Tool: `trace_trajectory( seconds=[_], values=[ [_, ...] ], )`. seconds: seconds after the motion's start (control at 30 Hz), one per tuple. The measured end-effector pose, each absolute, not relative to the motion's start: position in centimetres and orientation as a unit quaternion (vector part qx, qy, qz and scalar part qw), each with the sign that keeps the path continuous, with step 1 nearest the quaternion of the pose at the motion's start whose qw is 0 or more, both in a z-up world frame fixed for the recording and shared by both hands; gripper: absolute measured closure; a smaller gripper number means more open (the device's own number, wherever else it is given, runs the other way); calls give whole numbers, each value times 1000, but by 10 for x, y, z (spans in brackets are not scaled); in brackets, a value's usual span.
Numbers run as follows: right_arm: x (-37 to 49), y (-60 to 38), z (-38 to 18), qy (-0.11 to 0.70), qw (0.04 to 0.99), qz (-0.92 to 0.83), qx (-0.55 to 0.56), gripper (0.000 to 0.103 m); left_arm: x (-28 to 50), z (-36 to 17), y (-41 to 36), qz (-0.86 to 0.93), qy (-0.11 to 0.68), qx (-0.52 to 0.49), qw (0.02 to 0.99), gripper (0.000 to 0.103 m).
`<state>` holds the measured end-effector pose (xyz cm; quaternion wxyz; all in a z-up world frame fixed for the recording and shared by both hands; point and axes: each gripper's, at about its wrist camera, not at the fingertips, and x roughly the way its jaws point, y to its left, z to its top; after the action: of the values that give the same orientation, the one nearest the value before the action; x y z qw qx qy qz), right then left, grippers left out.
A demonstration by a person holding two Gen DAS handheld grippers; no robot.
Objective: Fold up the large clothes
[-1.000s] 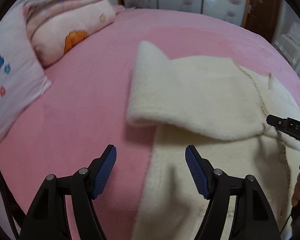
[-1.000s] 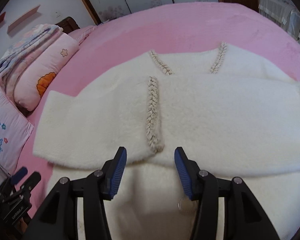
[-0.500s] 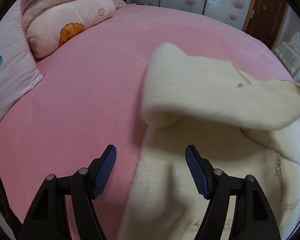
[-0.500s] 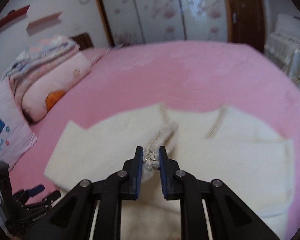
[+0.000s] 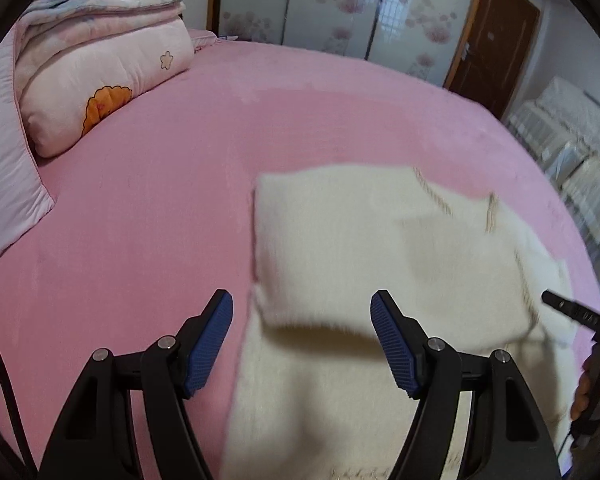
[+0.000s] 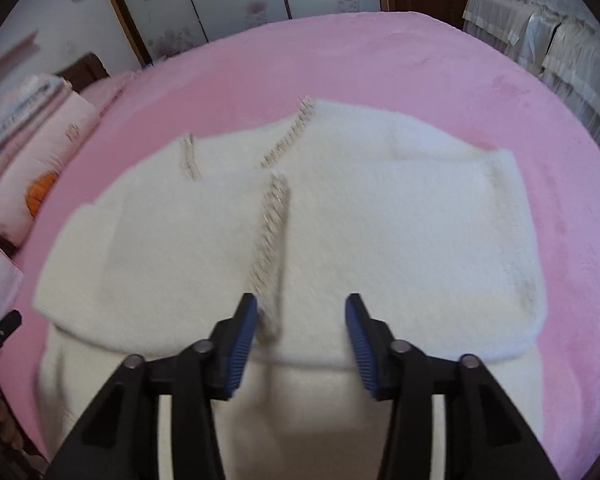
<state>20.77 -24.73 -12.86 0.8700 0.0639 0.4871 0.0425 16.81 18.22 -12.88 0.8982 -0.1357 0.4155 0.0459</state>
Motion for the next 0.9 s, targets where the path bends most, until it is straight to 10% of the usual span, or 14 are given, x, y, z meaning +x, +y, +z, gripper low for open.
trace_trajectory(
  seconds=[0.33,0.4,0.57,0.63,0.9],
  values=[
    [307,-221,-166,515,848,89,89,50,265,-180,250,76,477,-219,848,33],
    [309,-211,-168,512,850,102,69,84,273,-190,251,77,490,-212,842,33],
    [308,-205,-125,434,898,73,-6,87,290,-206,229,96,506,-139,846,38],
    [319,-208,-126,427,903,35,-36,84,300,-219,222,94,520,-126,839,54],
    [318,-229,-151,487,873,19,20,49,303,-213,214,92,532,-105,835,54]
  ],
)
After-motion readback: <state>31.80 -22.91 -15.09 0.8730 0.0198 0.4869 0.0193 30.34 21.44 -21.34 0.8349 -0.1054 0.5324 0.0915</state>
